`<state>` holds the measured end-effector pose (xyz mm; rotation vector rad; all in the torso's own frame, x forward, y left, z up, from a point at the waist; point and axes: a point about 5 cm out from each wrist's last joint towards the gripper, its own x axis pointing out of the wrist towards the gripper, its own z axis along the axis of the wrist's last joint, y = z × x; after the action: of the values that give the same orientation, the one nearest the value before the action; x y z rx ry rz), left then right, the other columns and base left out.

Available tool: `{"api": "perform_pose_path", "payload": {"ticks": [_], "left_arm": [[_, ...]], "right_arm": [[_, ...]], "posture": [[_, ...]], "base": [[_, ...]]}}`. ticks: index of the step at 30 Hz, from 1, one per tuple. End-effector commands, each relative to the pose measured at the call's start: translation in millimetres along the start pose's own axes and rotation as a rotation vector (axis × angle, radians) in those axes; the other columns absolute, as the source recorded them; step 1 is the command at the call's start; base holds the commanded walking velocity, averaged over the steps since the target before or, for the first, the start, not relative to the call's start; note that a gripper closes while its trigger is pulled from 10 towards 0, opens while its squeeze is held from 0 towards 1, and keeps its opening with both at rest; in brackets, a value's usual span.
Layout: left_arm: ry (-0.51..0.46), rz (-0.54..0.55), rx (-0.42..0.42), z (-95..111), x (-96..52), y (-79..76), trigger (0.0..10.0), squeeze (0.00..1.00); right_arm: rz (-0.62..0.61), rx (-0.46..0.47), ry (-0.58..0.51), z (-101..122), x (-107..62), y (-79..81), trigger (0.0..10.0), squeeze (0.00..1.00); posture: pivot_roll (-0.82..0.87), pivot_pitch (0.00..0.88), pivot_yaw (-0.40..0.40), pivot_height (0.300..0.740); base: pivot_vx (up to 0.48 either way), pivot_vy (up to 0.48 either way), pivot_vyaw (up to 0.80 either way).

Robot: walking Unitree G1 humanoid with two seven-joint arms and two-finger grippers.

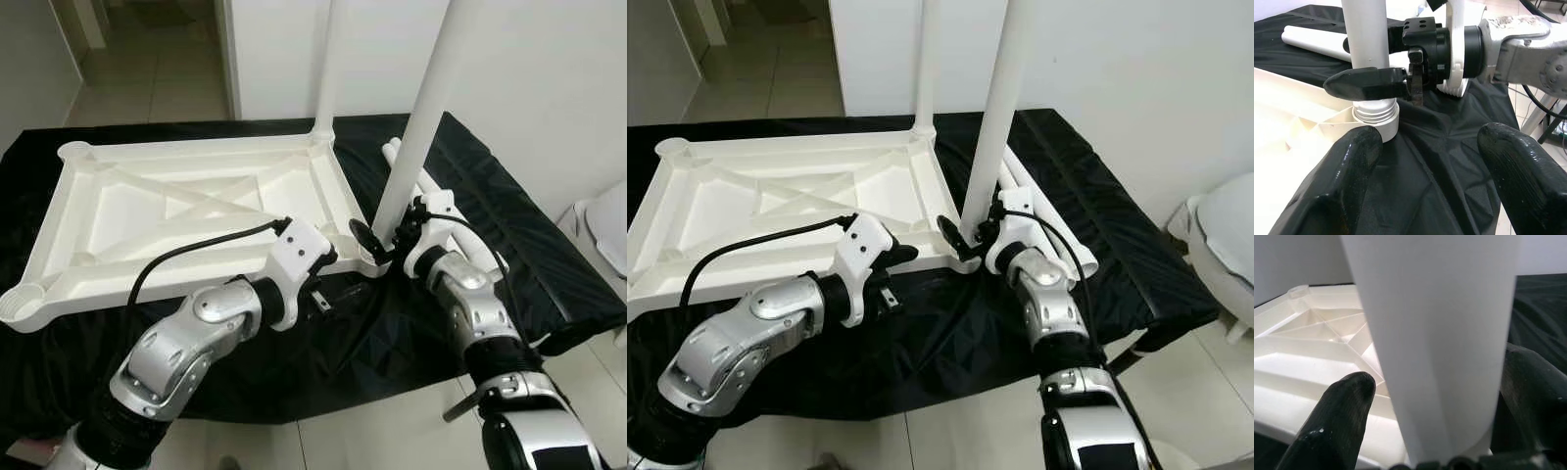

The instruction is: Building children table

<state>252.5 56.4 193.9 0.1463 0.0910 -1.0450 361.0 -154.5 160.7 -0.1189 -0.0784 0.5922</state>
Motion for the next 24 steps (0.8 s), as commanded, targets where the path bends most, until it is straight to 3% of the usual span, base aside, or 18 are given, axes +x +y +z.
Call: {"api": "perform_pose_path", "payload": {"ticks": [1, 13, 14, 24], "left_arm": [[-0.002, -0.045, 0.006, 2, -0.5, -0.6, 10.0, 0.00], [-0.002, -0.038, 0.001, 2, -2.2, -0.5, 10.0, 0.00], [0.000, -0.037, 0.002, 2, -2.6, -0.7, 10.0, 0.00], [0.005, -0.042, 0.002, 1, -3.4, -1.2, 10.0, 0.00]], "right_arm": [[0.049, -0.021, 0.009, -1, -0.5, -1.9, 10.0, 0.00], [0.105, 0.037, 0.037, -10, -2.2, -11.8, 10.0, 0.00], [0.111, 0.042, 0.046, -13, -3.2, -11.8, 0.0, 0.00], [0.145, 0.063, 0.076, -27, -10.0, -9.2, 0.0, 0.00]], "posture": [[-0.02, 0.005, -0.014, 0.740], [0.00, 0.010, -0.013, 0.740], [0.00, 0.012, -0.012, 0.740], [0.00, 0.009, -0.010, 0.740]], "base": [[0.000, 0.000, 0.00], [0.000, 0.000, 0.00], [0.000, 0.000, 0.00], [0.000, 0.000, 0.00]]}}
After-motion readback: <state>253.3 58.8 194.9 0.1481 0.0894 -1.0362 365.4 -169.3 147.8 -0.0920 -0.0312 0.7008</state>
